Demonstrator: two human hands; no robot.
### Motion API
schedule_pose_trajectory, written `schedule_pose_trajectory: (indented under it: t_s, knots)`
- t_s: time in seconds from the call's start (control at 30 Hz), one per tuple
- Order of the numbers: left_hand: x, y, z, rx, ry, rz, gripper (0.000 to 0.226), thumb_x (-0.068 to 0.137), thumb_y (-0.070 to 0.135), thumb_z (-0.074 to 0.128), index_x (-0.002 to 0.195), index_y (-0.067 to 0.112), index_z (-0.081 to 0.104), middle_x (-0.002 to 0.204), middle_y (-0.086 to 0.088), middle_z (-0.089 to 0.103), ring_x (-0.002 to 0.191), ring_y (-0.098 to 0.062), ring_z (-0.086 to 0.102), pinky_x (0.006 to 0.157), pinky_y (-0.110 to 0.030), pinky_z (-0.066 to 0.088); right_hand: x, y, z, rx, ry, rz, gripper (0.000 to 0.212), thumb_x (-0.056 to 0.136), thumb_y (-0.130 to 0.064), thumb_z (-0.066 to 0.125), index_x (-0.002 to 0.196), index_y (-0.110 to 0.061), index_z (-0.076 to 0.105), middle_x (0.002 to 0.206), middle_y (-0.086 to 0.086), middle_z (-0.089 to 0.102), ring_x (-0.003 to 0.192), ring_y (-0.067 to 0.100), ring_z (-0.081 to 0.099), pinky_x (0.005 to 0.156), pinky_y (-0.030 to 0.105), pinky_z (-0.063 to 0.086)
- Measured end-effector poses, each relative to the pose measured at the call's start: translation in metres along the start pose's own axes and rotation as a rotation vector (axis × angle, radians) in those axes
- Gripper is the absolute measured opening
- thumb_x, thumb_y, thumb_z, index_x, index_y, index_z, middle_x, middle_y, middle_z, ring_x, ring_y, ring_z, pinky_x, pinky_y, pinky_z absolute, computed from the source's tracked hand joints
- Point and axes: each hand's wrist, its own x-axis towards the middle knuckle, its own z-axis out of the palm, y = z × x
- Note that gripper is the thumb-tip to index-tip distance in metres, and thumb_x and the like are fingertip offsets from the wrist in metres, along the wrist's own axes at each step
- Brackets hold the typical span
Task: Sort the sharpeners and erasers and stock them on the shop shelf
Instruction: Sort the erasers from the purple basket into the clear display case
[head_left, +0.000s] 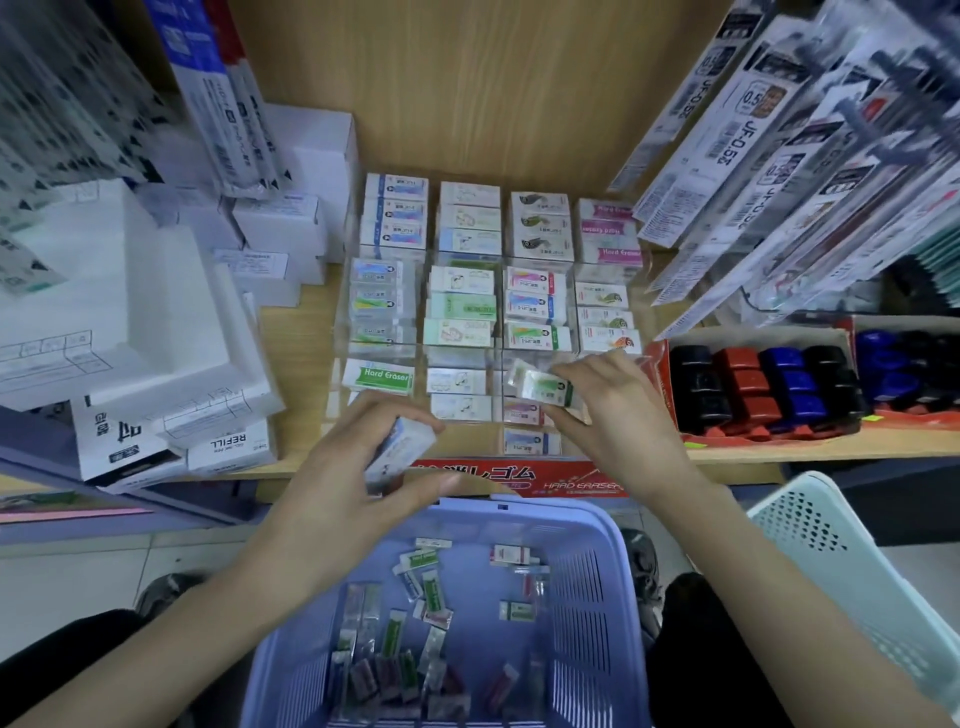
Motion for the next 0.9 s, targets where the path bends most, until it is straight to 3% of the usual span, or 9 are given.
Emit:
schedule_pose_trajectory:
  t_s: [0.2, 0.37, 0.5, 0.67, 0.77, 0.9]
  knots:
    - [-0.006, 0.002, -0.002, -0.109, -0.015, -0.098, 0.025, 0.069, 0.046, 0.07, 0.089, 0.037, 0.058, 0.096, 0.017, 0.058, 0.089, -0.004, 0.056, 0.069, -0.005, 0.041, 0.008, 0.008, 0.002, -0.15, 0.048, -0.109, 0.041, 0.062, -0.018, 0.086, 0.098, -0.006, 0.069, 0.082, 0.005, 0.07, 0.079, 0.03, 0.061, 0.072, 0.036, 0.045]
    - [-0.014, 0.003, -0.005, -0.12, -0.057, -0.117, 0.03, 0.065, 0.048, 0.067, 0.092, 0.04, 0.057, 0.088, 0.012, 0.059, 0.073, -0.008, 0.054, 0.06, -0.01, 0.041, 0.015, -0.004, 0.01, -0.342, 0.06, -0.059, 0.05, 0.046, -0.008, 0.088, 0.091, -0.004, 0.065, 0.064, 0.007, 0.065, 0.074, 0.029, 0.058, 0.068, 0.035, 0.026]
    - [-0.014, 0.004, -0.005, -0.149, -0.071, -0.136, 0.03, 0.065, 0.048, 0.067, 0.092, 0.04, 0.058, 0.087, 0.014, 0.059, 0.072, -0.005, 0.054, 0.061, -0.01, 0.041, 0.014, -0.023, 0.02, -0.44, 0.043, 0.077, 0.045, 0.041, -0.005, 0.088, 0.078, -0.009, 0.062, 0.064, 0.005, 0.063, 0.073, 0.028, 0.054, 0.068, 0.034, 0.027]
    - [-0.014, 0.005, -0.006, -0.175, -0.068, -0.132, 0.029, 0.068, 0.051, 0.069, 0.093, 0.04, 0.058, 0.093, 0.007, 0.061, 0.078, -0.014, 0.057, 0.064, -0.014, 0.043, 0.003, -0.018, 0.016, -0.345, 0.068, 0.082, 0.039, 0.05, -0.009, 0.088, 0.082, -0.01, 0.066, 0.08, 0.005, 0.064, 0.076, 0.03, 0.057, 0.07, 0.034, 0.028]
    - [-0.015, 0.005, -0.007, -0.179, -0.073, -0.111, 0.03, 0.071, 0.056, 0.07, 0.093, 0.039, 0.059, 0.098, 0.006, 0.063, 0.084, -0.018, 0.059, 0.069, -0.022, 0.047, -0.003, -0.015, 0.01, -0.237, -0.016, 0.044, 0.035, 0.051, -0.024, 0.09, 0.071, -0.014, 0.063, 0.07, 0.002, 0.063, 0.073, 0.029, 0.056, 0.068, 0.035, 0.03]
    - [-0.015, 0.01, -0.006, -0.193, -0.069, -0.128, 0.027, 0.066, 0.045, 0.07, 0.09, 0.039, 0.058, 0.091, 0.011, 0.062, 0.077, -0.01, 0.057, 0.062, -0.01, 0.043, 0.01, -0.018, 0.008, -0.271, -0.207, 0.098, 0.03, 0.059, -0.037, 0.085, 0.07, -0.017, 0.065, 0.077, 0.002, 0.064, 0.084, 0.029, 0.054, 0.074, 0.038, 0.036]
